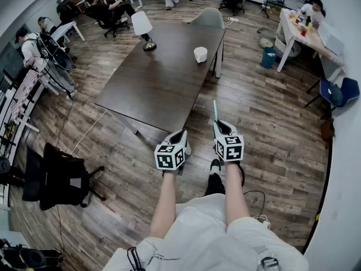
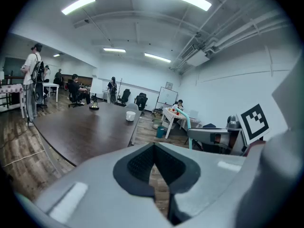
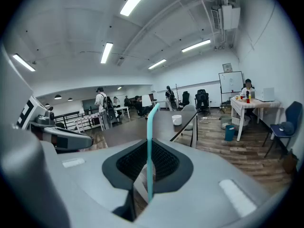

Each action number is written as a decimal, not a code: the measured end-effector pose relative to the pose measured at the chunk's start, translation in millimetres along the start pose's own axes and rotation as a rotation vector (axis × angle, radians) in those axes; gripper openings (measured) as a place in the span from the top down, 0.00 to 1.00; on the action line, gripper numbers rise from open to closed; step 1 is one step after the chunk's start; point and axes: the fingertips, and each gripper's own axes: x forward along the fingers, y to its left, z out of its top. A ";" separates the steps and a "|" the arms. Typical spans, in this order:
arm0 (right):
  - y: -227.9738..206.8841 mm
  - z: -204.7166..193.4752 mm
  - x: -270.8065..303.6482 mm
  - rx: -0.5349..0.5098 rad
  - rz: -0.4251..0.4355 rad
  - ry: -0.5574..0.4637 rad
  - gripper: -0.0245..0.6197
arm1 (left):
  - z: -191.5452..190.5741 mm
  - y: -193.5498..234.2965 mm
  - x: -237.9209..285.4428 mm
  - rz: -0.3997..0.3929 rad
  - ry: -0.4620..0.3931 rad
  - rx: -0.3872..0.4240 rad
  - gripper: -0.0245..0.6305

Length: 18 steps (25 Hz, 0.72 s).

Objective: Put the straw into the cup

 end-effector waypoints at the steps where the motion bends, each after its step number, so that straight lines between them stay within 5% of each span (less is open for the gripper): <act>1: -3.6 3.6 3.6 -0.007 0.001 -0.002 0.88 | 4.3 0.6 6.5 -0.001 -0.011 -0.002 0.96; 18: -69.1 49.9 77.1 0.001 0.012 -0.029 0.88 | 52.0 5.0 115.7 -0.067 -0.015 -0.008 0.96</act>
